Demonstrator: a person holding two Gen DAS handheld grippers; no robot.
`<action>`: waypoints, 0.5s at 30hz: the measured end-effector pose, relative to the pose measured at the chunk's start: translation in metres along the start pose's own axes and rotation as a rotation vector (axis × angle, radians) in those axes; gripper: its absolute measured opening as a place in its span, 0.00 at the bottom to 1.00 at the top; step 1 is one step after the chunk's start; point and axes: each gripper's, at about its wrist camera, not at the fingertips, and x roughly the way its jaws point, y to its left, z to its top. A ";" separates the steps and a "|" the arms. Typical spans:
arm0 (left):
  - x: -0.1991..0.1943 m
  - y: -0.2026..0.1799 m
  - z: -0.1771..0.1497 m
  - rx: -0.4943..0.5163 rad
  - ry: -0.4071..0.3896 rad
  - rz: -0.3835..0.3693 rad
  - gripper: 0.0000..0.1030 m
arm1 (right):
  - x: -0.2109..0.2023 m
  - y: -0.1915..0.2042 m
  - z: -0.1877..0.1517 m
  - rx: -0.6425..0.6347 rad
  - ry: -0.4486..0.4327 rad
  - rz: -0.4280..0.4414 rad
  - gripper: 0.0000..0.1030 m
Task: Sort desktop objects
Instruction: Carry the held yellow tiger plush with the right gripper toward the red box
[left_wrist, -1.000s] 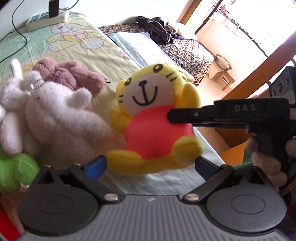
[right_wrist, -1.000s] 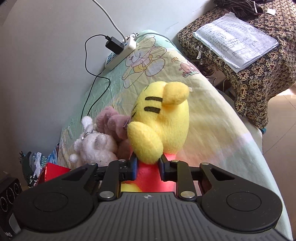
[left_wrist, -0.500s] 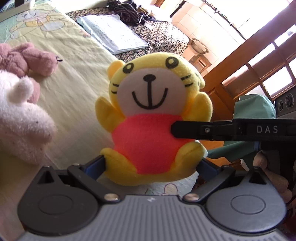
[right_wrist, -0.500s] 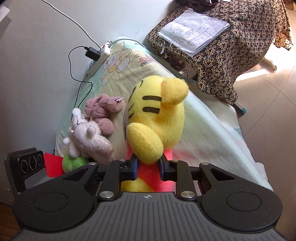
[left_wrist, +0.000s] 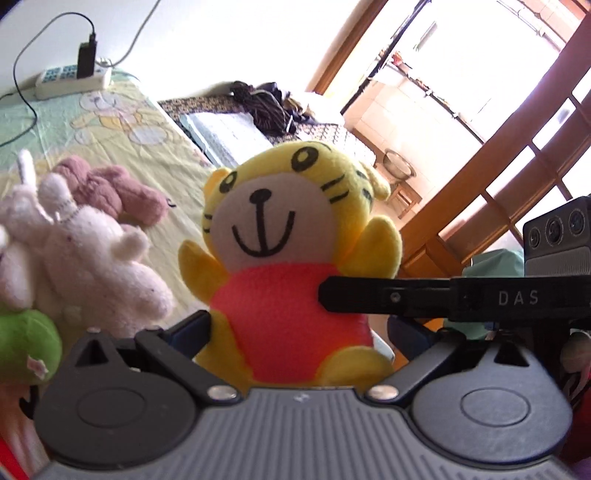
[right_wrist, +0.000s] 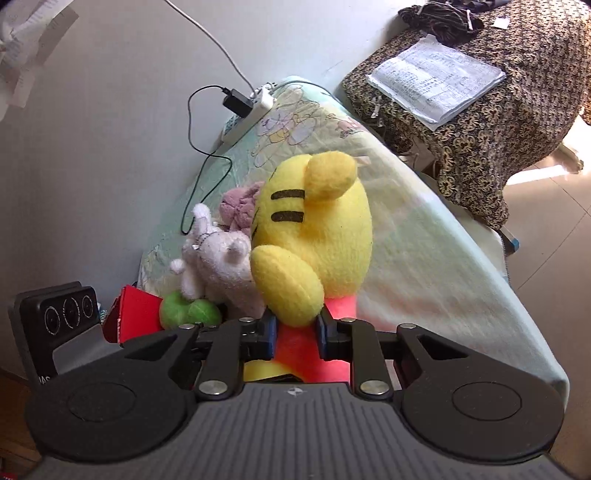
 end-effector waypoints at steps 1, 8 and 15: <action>-0.010 0.001 0.000 -0.006 -0.028 0.013 0.97 | -0.001 0.009 0.000 -0.032 -0.007 0.022 0.21; -0.093 0.005 -0.008 -0.037 -0.224 0.164 0.97 | 0.005 0.058 0.013 -0.192 -0.025 0.187 0.21; -0.173 0.027 -0.030 -0.083 -0.348 0.321 0.97 | 0.040 0.114 0.016 -0.287 0.038 0.383 0.21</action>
